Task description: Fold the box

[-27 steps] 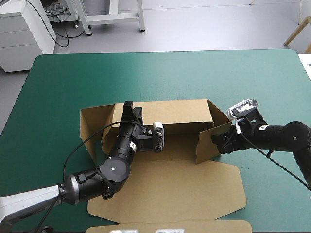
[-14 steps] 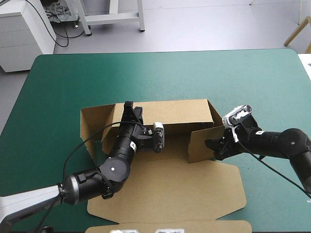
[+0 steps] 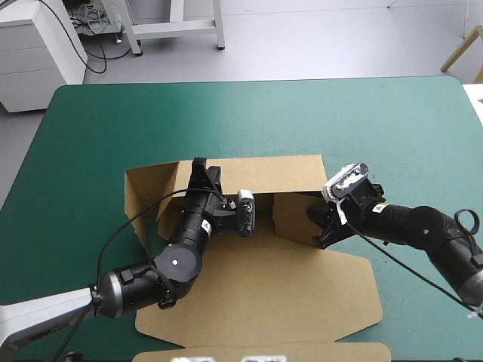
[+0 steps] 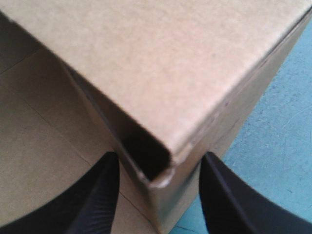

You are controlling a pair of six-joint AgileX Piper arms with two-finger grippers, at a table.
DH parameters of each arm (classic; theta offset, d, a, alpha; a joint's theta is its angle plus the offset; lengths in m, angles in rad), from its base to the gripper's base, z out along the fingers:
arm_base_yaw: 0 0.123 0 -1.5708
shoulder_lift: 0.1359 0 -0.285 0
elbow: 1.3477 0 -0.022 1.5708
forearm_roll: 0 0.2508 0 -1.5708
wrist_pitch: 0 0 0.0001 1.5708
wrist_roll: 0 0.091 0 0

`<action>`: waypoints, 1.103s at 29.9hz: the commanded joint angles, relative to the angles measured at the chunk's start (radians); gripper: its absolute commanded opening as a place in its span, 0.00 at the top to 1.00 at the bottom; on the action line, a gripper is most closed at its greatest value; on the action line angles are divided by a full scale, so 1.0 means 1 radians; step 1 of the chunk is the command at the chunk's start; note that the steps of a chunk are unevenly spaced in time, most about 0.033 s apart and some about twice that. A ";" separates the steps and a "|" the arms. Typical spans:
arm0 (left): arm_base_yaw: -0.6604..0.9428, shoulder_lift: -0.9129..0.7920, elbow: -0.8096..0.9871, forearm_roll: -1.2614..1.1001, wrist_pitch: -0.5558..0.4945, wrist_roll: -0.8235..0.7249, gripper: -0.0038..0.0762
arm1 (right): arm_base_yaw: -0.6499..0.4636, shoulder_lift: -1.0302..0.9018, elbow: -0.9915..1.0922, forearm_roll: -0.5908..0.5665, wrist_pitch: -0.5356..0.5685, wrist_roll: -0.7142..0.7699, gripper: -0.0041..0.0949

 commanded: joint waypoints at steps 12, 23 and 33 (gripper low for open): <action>-0.011 -0.016 -0.016 0.012 -0.077 -0.019 0.96 | 0.011 0.001 -0.027 0.070 0.028 -0.015 0.98; -0.018 -0.016 -0.016 0.096 -0.061 -0.045 0.49 | 0.011 0.001 -0.027 0.044 -0.036 0.051 0.98; -0.169 -0.016 -0.087 0.075 0.079 -0.115 0.16 | 0.011 0.001 -0.029 -0.311 -0.213 0.472 0.98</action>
